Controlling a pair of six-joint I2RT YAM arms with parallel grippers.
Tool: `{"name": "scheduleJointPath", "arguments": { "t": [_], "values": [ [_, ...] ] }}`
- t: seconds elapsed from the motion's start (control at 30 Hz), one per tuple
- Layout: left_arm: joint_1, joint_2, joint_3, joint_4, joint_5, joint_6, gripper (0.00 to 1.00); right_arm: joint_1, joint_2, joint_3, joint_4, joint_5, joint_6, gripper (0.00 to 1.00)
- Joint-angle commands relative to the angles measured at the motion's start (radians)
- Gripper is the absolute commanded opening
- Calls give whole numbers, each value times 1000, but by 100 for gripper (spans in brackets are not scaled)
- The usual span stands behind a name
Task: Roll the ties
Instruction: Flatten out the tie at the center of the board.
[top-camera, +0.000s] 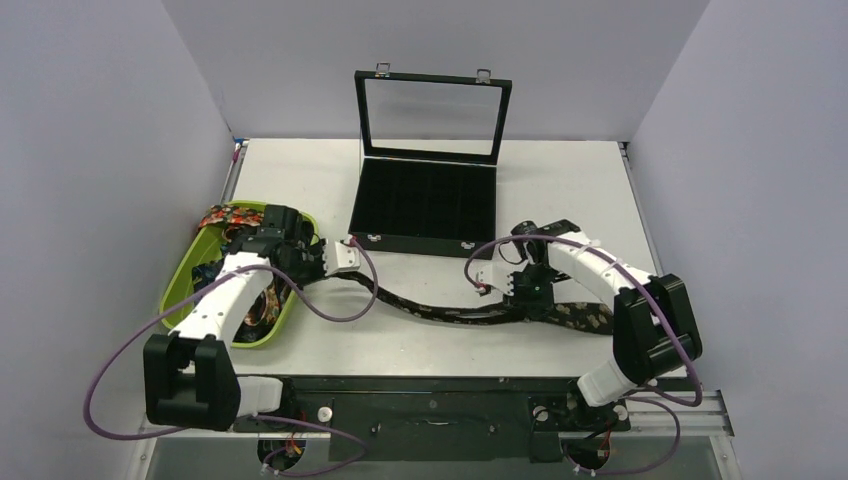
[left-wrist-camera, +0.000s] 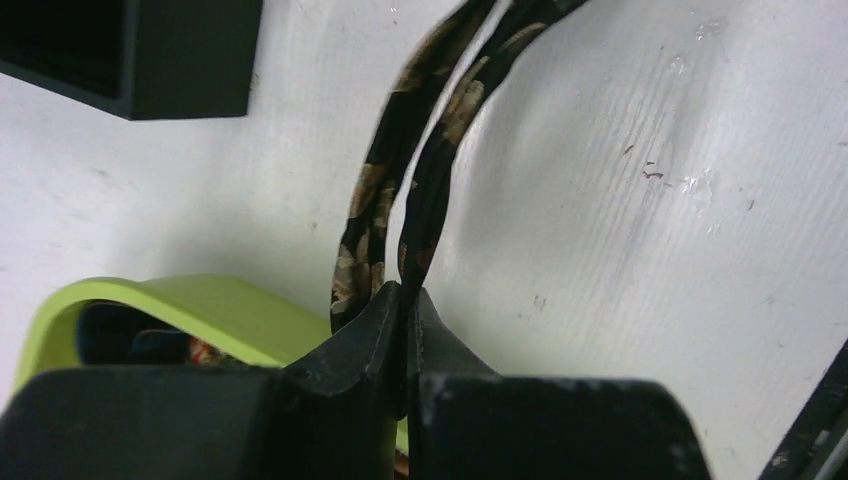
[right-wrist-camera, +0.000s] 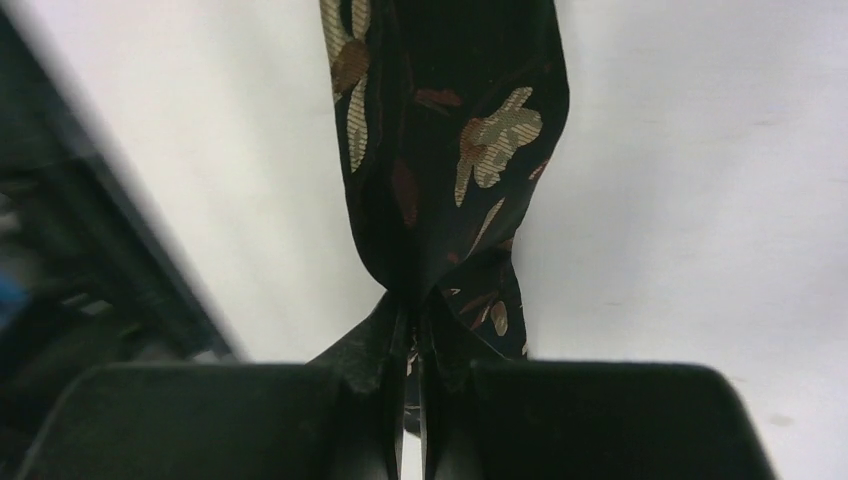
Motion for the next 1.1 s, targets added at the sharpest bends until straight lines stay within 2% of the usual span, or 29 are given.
{"name": "scheduleJointPath", "arguments": {
  "t": [0.0,0.07,0.13,0.2,0.23,0.27,0.3,0.33,0.37,0.4,0.43,0.47,0.53,0.57,0.6,0.63,0.67,0.7,0.73,0.87,0.97,1.07],
  "values": [
    [10,-105,-22,-47,86,192,0,-3,-5,83,-483,-222,20,0],
    [11,-112,-42,-74,71,237,0,-14,58,103,-528,-259,5,0],
    [15,-100,-65,-79,34,271,0,-45,198,165,-534,-276,6,0],
    [31,-76,-81,-57,-3,272,1,-100,291,269,-491,-275,51,14],
    [44,-65,-78,-47,-18,268,4,-124,311,355,-470,-266,107,32],
    [51,-45,-69,-47,-29,246,12,-174,334,397,-431,-263,135,40],
    [52,-34,-47,-52,-29,230,18,-197,340,477,-422,-259,170,64],
    [53,-16,-33,-59,-21,197,31,-234,340,511,-414,-255,185,72],
    [53,-10,-8,-70,-12,180,38,-250,334,554,-412,-241,203,79],
    [48,-2,3,-75,7,150,52,-275,302,561,-410,-232,205,80],
    [44,-2,18,-77,16,134,61,-284,279,543,-406,-210,202,81],
    [22,-8,21,-71,27,93,81,-294,214,521,-385,-177,202,81],
    [-48,-41,24,-40,38,4,93,-301,93,429,-335,-139,210,82],
    [-80,-61,16,11,44,-29,94,-303,51,363,-318,-128,223,82],
    [-157,-100,-10,46,48,-105,98,-309,-19,335,-289,-116,233,82],
    [-199,-123,-27,155,43,-151,99,-313,-44,294,-280,-113,253,82],
    [-296,-155,-62,220,10,-244,97,-327,-76,281,-280,-113,266,82],
    [-346,-161,-75,327,-8,-308,97,-348,-81,273,-295,-114,287,82],
    [-450,-154,-91,410,-37,-330,97,-364,-77,275,-303,-118,297,82],
    [-701,17,-33,603,-115,-442,100,-476,-36,322,-337,-156,381,77],
    [-866,202,55,663,-134,-466,91,-545,-33,339,-330,-165,419,76],
    [-959,314,122,771,-149,-467,90,-597,-51,358,-331,-156,436,76]
  ]
}}
